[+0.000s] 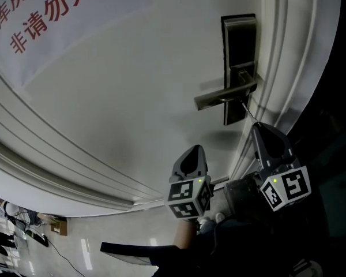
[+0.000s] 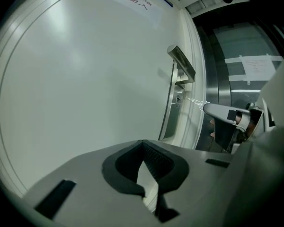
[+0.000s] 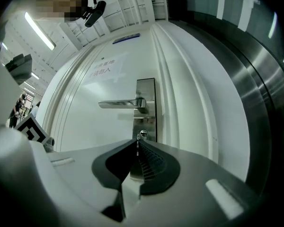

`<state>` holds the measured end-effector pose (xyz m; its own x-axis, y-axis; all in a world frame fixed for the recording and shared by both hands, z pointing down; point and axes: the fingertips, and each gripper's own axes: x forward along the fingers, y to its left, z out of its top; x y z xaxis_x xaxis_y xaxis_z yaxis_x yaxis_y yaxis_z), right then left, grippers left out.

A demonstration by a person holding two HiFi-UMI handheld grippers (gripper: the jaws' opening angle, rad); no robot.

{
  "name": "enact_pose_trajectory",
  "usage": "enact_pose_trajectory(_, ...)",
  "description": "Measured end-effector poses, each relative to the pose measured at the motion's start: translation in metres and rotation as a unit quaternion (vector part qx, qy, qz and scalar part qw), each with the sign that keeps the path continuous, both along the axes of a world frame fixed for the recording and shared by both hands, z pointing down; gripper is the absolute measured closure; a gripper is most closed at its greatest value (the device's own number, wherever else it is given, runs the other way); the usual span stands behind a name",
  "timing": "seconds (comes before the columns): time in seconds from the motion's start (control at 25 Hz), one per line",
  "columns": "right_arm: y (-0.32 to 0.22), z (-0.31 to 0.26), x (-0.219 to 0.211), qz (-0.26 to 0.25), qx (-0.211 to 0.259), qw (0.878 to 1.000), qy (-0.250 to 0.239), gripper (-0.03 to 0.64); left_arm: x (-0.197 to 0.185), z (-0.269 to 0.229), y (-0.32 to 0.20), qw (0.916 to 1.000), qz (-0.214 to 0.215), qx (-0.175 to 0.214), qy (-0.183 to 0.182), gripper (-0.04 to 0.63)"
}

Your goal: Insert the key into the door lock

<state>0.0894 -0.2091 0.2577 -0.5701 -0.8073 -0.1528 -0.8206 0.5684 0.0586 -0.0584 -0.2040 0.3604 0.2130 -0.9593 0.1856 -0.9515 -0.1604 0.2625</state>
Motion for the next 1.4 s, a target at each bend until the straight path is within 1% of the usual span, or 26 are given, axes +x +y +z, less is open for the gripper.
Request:
enact_pose_trajectory(0.08, -0.004, -0.002, 0.001, 0.012, 0.013, 1.000, 0.022, 0.604, 0.004, 0.000, -0.006, 0.9999, 0.014, -0.005, -0.002, 0.595)
enact_pose_trajectory(0.2, -0.009, -0.005, 0.002, 0.034, 0.034, 0.996, 0.076, 0.604, 0.007, -0.004, -0.016, 0.9994, 0.032, 0.002, -0.011, 0.595)
enact_pose_trajectory(0.28, -0.010, -0.005, 0.002, 0.048, 0.043, 0.991, 0.118, 0.604, 0.012, -0.009, -0.018, 0.9988, 0.049, 0.003, -0.009, 0.595)
enact_pose_trajectory(0.36, -0.013, -0.004, 0.002, 0.068, 0.057, 0.983, 0.163, 0.604, 0.019, -0.010, -0.020, 0.9977, 0.067, 0.000, -0.008, 0.595)
enact_pose_trajectory(0.44, -0.016, -0.004, 0.002, 0.087, 0.089, 0.968, 0.218, 0.604, 0.025, -0.010, -0.025, 0.9966, 0.082, 0.007, -0.008, 0.595)
enact_pose_trajectory(0.6, -0.017, 0.001, -0.003, 0.109, 0.136, 0.927, 0.331, 0.606, 0.035, -0.009, -0.030, 0.9945, 0.104, 0.009, 0.005, 0.595)
enact_pose_trajectory(0.72, -0.019, 0.001, -0.008, 0.120, 0.178, 0.892, 0.398, 0.606, 0.041, -0.011, -0.035, 0.9935, 0.113, 0.013, 0.006, 0.595)
enact_pose_trajectory(0.8, -0.019, 0.002, -0.011, 0.126, 0.199, 0.866, 0.442, 0.606, 0.045, -0.010, -0.036, 0.9927, 0.121, 0.006, 0.008, 0.595)
enact_pose_trajectory(0.84, -0.020, 0.002, -0.011, 0.129, 0.205, 0.856, 0.457, 0.606, 0.047, -0.010, -0.036, 0.9921, 0.125, 0.000, 0.010, 0.595)
enact_pose_trajectory(0.92, -0.022, 0.002, -0.012, 0.138, 0.211, 0.844, 0.474, 0.606, 0.050, -0.010, -0.036, 0.9914, 0.130, -0.004, 0.010, 0.595)
enact_pose_trajectory(1.12, -0.024, 0.002, -0.013, 0.153, 0.221, 0.818, 0.508, 0.604, 0.050, -0.008, -0.038, 0.9908, 0.135, -0.006, 0.008, 0.595)
enact_pose_trajectory(1.32, -0.028, 0.002, -0.015, 0.168, 0.217, 0.787, 0.552, 0.606, 0.050, -0.009, -0.039, 0.9907, 0.135, 0.002, 0.012, 0.595)
enact_pose_trajectory(1.4, -0.029, 0.002, -0.016, 0.173, 0.214, 0.779, 0.563, 0.604, 0.050, -0.009, -0.039, 0.9904, 0.138, 0.001, 0.012, 0.595)
